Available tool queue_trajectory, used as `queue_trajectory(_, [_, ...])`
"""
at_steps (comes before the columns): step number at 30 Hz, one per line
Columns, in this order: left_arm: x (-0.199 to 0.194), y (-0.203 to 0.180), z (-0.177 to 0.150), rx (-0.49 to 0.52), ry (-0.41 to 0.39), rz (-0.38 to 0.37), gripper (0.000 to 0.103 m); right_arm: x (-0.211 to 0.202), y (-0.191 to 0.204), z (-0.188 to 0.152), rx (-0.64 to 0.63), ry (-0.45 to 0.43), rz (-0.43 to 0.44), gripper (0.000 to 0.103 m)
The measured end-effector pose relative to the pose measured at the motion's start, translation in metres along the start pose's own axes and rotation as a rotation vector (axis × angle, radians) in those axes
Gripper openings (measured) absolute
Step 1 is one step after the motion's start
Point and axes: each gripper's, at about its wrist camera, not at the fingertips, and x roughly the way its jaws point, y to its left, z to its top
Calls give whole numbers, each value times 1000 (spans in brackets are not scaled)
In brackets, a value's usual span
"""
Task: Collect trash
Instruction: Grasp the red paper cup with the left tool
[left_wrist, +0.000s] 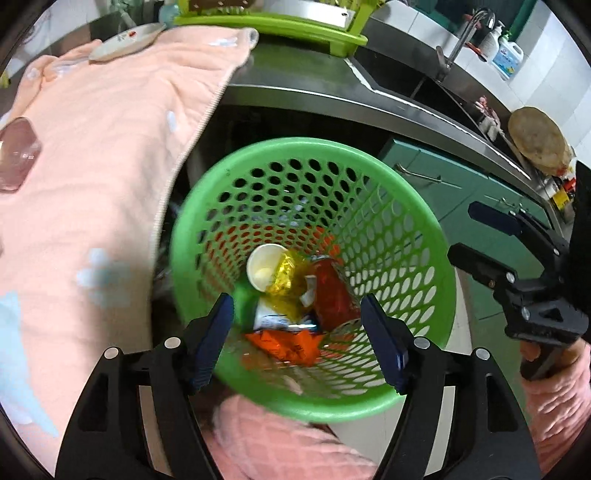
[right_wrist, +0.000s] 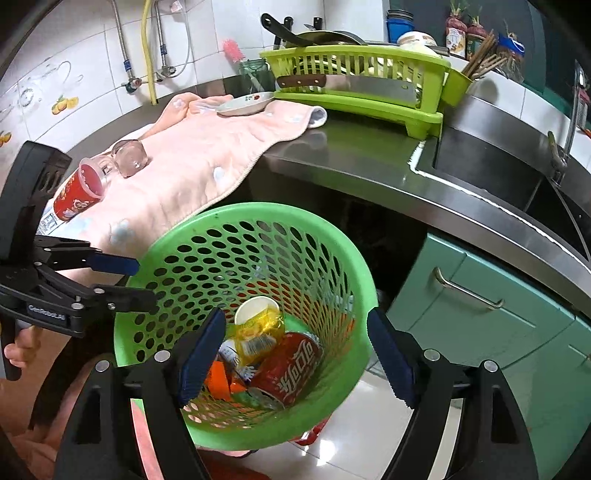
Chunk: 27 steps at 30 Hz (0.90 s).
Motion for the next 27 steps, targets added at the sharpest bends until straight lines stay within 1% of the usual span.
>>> queue_trajectory(6, [-31, 25, -11, 23, -47, 84, 71, 7, 24, 11, -36, 2, 38, 76])
queue_trajectory(9, [-58, 47, -15, 34, -87, 150, 71, 11, 38, 18, -59, 4, 60, 76])
queue_trajectory(12, [-81, 67, -17, 33, -122, 197, 71, 16, 55, 25, -89, 5, 81, 76])
queue_trajectory(15, [-108, 97, -20, 27, -160, 281, 72, 19, 70, 32, -118, 3, 98, 76])
queue_trajectory(16, [-116, 108, -21, 19, -170, 304, 75, 20, 76, 34, -127, 1, 103, 76])
queue_trajectory(18, [-127, 131, -21, 0, -185, 356, 77, 21, 85, 38, -139, 2, 115, 76])
queue_trajectory(22, [-140, 169, -18, -29, -186, 423, 77, 27, 99, 45, -160, 9, 127, 76])
queue_trajectory(24, [-140, 182, -14, -18, -176, 453, 77, 29, 104, 47, -171, 13, 129, 76])
queue_trajectory(25, [-140, 190, -12, -4, -172, 480, 77, 31, 108, 49, -179, 16, 131, 76])
queue_trajectory(27, [-137, 196, -9, 22, -162, 507, 78, 33, 115, 52, -192, 21, 135, 77])
